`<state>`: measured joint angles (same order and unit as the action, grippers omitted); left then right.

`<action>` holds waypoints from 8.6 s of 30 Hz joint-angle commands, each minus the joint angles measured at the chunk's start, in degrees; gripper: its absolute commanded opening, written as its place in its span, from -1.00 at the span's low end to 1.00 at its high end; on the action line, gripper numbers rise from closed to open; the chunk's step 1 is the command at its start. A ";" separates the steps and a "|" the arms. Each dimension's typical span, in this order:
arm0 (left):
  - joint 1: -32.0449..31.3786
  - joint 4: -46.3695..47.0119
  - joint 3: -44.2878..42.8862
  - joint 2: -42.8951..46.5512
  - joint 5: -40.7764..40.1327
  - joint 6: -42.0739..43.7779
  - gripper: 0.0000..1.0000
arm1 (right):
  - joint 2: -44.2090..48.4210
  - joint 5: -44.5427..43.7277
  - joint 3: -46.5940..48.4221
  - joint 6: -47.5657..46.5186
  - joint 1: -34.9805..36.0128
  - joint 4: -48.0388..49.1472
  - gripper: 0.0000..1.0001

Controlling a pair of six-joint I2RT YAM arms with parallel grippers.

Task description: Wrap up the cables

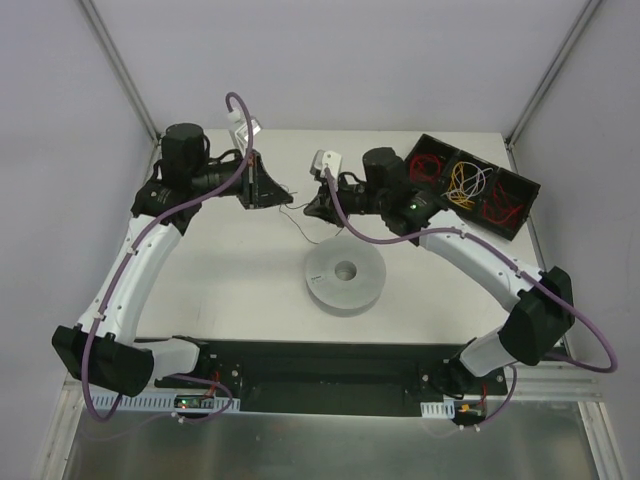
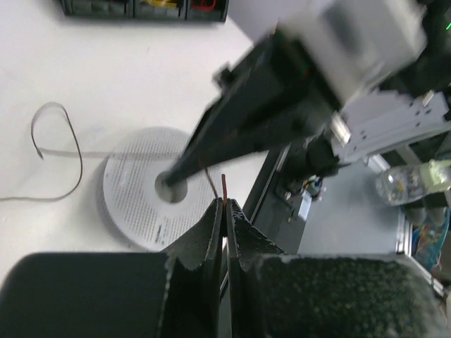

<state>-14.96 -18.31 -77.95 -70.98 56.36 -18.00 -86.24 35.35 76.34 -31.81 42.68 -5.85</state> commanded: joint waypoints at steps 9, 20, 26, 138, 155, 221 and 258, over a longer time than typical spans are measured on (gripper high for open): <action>-4.46 -27.57 -0.80 -3.20 -3.62 27.22 -1.00 | 4.50 1.03 4.26 -10.55 -2.60 -1.27 -0.99; -4.20 -27.84 -5.63 -5.04 -1.78 24.77 -1.00 | 8.98 4.28 0.05 -22.06 -2.60 -11.99 -0.89; -4.11 -27.84 -6.77 -6.54 0.76 23.98 -1.00 | 9.86 6.04 -0.22 -20.05 -2.25 -11.21 -0.99; -7.10 29.57 19.60 -31.08 13.78 -14.62 -1.00 | 11.53 -5.21 14.01 -7.84 -41.97 -2.94 -0.99; -19.74 -22.91 9.21 -7.08 -16.07 49.97 -1.00 | 18.12 11.23 2.86 -1.05 -40.75 -18.58 -0.99; -7.80 3.00 21.43 -7.51 15.09 57.73 0.12 | 8.36 -13.73 -18.76 0.96 5.14 -0.50 -0.99; -9.30 24.98 30.67 -4.34 12.90 46.56 -0.18 | 10.04 -14.79 -25.27 4.30 5.75 16.13 -0.99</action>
<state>-23.40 4.89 -47.07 -77.10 67.40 29.06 -77.82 20.27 50.72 -28.47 48.05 7.29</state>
